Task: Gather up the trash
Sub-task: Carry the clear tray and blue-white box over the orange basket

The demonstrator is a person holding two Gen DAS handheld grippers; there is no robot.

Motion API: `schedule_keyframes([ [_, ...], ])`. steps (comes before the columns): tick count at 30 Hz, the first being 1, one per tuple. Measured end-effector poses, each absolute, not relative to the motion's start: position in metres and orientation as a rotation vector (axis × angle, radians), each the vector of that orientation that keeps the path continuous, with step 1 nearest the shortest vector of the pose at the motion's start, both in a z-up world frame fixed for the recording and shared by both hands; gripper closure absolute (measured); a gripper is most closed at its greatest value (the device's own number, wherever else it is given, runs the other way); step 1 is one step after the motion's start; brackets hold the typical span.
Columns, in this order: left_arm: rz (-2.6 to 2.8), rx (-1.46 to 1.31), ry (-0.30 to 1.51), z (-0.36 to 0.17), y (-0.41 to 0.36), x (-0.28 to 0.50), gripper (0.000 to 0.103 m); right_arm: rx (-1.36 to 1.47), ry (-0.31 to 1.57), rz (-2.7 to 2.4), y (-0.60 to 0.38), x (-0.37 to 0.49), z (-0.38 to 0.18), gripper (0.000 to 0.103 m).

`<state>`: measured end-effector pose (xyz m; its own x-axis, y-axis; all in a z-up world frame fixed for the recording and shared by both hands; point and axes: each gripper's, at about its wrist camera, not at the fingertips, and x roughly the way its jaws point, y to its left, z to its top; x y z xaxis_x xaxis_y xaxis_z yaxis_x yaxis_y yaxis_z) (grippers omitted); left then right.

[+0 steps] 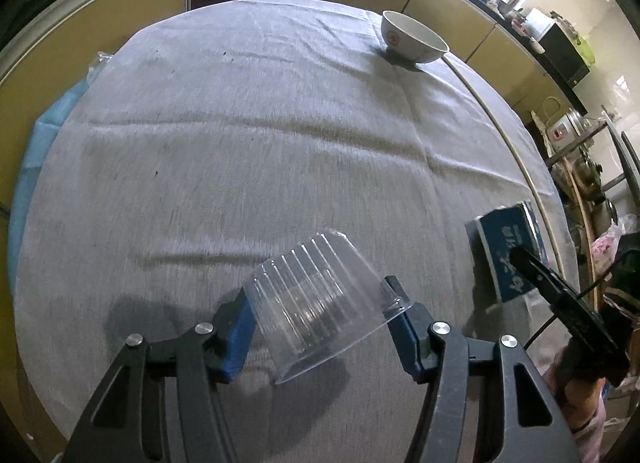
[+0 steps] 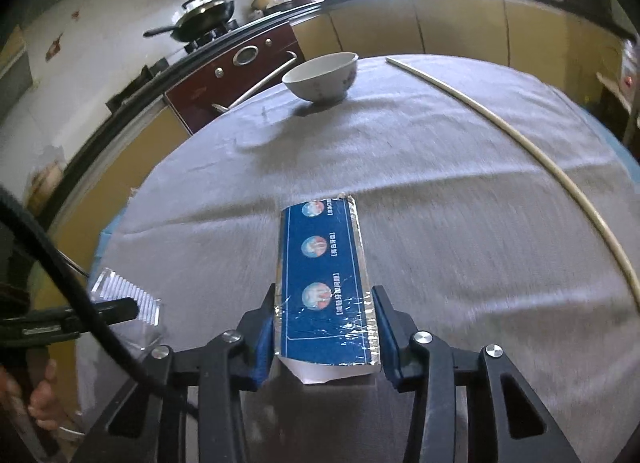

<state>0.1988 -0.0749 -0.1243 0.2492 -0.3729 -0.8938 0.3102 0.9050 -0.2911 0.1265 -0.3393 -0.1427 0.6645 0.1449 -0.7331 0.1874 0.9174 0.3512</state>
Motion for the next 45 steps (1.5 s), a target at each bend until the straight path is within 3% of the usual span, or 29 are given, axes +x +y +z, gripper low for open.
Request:
schedule_keyframes([
  [25,-0.651,0.22,0.854,-0.019,-0.137,-0.024,0.041,0.549,0.595,-0.06,-0.345,-0.121,-0.055,0.057],
  [45,-0.753,0.384,0.71,0.012,-0.219,-0.143,0.041,0.594,0.429,-0.15,-0.398,-0.284,-0.024,0.057],
])
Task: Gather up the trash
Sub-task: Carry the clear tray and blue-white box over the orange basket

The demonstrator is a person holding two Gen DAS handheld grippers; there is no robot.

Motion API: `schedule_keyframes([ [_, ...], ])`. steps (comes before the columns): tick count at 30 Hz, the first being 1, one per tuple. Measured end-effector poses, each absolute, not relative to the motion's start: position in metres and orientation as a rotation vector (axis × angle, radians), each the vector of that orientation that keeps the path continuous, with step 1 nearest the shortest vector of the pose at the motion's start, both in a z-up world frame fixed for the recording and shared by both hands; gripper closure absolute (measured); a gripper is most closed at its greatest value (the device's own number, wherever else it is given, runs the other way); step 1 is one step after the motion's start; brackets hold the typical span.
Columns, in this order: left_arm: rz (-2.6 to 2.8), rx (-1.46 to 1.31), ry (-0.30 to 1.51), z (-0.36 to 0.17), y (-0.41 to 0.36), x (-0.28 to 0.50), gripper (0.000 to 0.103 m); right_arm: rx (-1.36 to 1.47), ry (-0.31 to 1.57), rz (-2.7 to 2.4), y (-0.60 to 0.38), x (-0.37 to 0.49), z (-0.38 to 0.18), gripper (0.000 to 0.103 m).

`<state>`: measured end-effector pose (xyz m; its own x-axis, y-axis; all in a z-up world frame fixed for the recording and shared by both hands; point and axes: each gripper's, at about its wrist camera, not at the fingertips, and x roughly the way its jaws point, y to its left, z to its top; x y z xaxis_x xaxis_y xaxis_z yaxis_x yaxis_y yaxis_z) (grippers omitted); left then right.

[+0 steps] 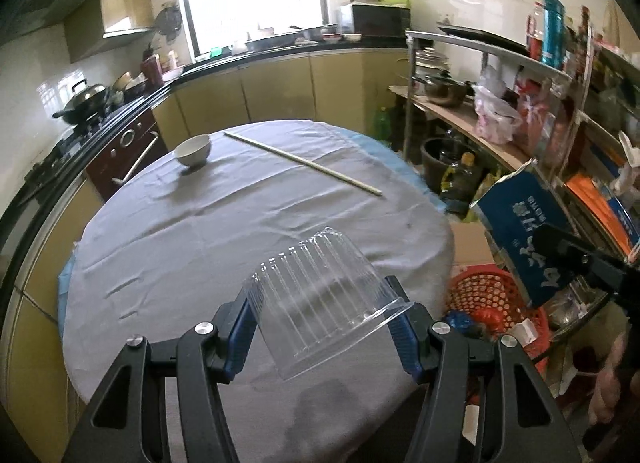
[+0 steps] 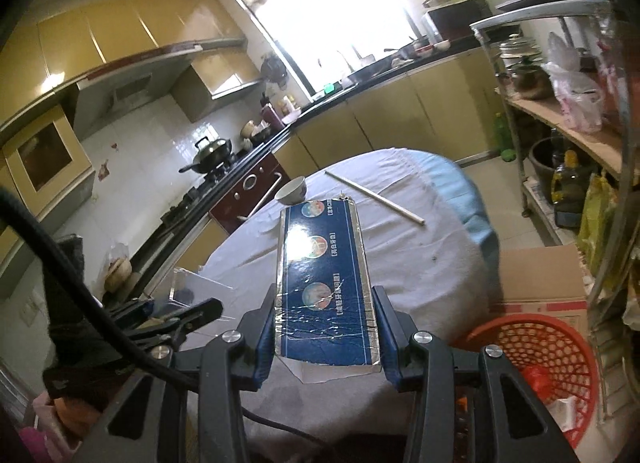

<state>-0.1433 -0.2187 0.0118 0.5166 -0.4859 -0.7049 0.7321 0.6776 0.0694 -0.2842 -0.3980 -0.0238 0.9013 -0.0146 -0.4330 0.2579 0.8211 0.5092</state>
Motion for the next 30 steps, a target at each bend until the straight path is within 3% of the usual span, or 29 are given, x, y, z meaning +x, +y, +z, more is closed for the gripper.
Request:
schedule_keyframes([
  [15,-0.865,0.502,0.658,0.011,-0.291,-0.205,0.041,0.596,0.371,-0.277,-0.434,-0.379,-0.018,0.057],
  [30,-0.926,0.581,0.648,-0.002,-0.323,-0.237,0.04,0.679,0.361,-0.345,-0.457,-0.412,-0.037,0.057],
])
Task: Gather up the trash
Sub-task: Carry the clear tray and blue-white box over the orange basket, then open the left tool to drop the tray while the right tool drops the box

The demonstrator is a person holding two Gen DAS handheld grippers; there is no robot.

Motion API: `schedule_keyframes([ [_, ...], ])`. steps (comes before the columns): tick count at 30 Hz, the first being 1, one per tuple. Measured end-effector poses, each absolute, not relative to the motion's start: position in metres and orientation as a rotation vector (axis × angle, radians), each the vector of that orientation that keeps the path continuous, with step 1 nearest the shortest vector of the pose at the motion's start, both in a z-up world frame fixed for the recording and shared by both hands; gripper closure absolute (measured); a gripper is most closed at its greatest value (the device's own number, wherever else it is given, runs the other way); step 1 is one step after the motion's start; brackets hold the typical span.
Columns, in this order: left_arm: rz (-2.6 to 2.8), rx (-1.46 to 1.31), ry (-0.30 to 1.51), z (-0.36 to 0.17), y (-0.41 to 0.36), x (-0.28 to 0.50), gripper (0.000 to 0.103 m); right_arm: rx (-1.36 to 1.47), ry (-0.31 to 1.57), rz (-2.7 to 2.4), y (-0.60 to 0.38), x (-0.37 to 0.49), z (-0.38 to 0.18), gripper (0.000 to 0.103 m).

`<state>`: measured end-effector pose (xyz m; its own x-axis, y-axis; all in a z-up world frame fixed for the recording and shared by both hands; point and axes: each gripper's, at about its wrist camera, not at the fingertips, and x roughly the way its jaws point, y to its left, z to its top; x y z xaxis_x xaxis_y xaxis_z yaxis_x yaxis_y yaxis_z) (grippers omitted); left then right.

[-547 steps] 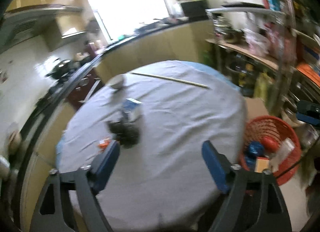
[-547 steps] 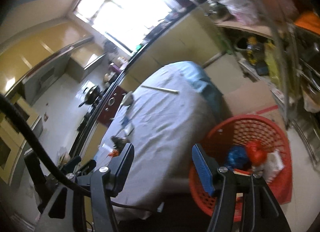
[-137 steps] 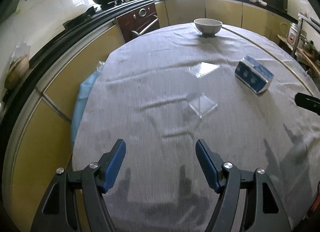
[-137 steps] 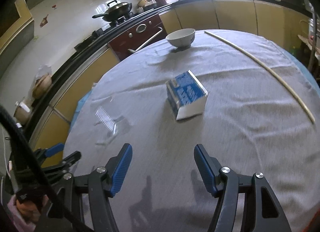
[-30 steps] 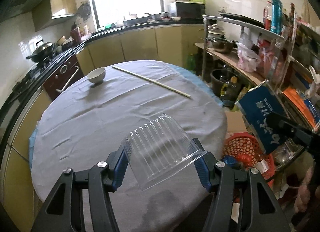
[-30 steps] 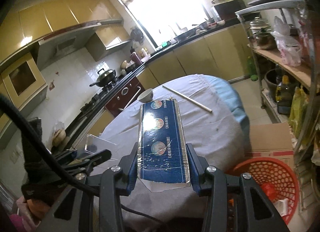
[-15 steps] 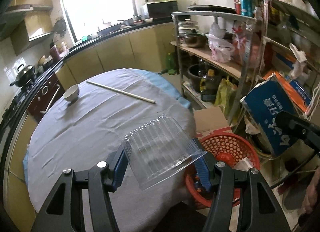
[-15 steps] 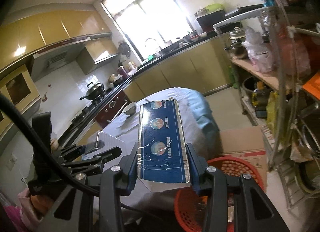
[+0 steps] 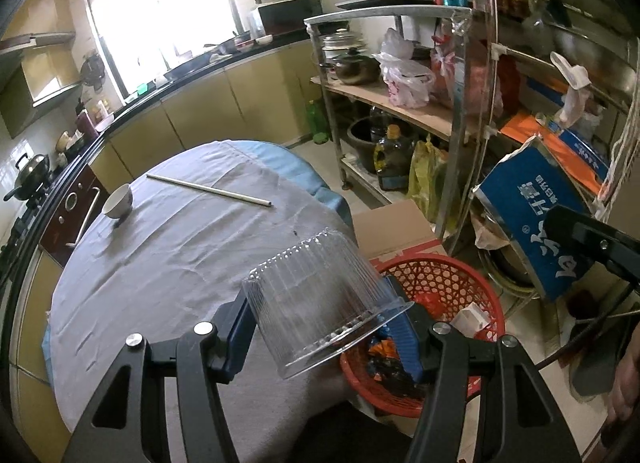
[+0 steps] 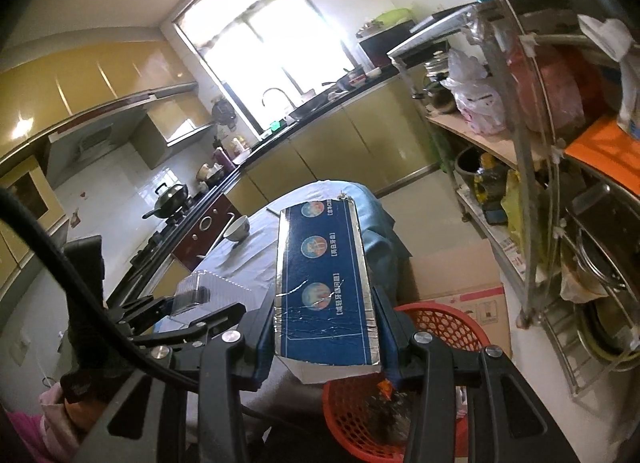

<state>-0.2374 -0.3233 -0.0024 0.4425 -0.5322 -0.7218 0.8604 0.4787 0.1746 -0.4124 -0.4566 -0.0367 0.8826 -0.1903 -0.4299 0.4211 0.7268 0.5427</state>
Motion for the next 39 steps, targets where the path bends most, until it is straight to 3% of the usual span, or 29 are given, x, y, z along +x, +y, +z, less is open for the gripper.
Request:
schedule_keyframes([
  [39,-1.006,0.6,0.675,-0.03,-0.339,-0.252,0.04,0.79,0.418,-0.362,-0.472,-0.415,-0.068,0.055],
])
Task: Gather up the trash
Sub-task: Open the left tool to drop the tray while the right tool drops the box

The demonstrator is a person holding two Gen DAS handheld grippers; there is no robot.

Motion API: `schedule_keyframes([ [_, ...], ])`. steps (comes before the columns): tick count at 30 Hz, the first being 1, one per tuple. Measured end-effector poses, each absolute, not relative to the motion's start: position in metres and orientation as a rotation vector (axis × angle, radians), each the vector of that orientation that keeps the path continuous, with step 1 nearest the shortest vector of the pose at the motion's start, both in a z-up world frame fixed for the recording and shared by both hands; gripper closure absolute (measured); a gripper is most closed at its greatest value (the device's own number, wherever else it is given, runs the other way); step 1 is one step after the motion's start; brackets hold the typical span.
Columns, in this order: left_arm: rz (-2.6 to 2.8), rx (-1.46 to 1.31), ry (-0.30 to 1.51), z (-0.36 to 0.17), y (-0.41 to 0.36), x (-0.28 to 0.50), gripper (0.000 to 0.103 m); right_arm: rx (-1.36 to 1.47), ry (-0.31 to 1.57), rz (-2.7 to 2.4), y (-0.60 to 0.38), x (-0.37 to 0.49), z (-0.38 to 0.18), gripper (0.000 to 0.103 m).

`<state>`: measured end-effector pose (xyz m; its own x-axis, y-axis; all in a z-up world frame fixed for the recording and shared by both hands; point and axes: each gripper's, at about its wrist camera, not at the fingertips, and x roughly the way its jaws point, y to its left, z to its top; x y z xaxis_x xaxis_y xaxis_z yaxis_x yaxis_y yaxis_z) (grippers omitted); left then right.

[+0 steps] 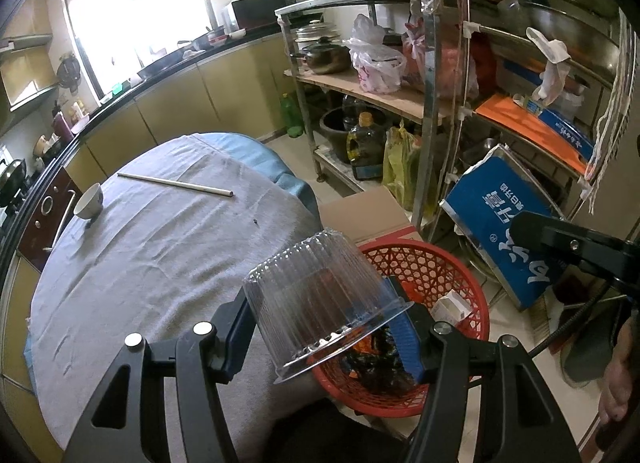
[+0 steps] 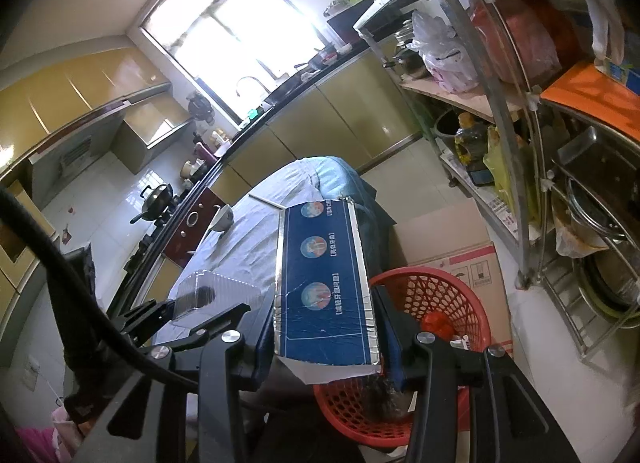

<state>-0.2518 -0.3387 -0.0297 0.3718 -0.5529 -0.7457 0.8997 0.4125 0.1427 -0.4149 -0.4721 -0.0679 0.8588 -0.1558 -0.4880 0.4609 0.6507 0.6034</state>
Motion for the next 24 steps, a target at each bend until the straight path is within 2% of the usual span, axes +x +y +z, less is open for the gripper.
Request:
schedule_keyframes([
  [24,-1.049,0.592,0.673,-0.048,-0.346,-0.251,0.04,0.847,0.426,-0.411,-0.482,-0.414,-0.087,0.055],
])
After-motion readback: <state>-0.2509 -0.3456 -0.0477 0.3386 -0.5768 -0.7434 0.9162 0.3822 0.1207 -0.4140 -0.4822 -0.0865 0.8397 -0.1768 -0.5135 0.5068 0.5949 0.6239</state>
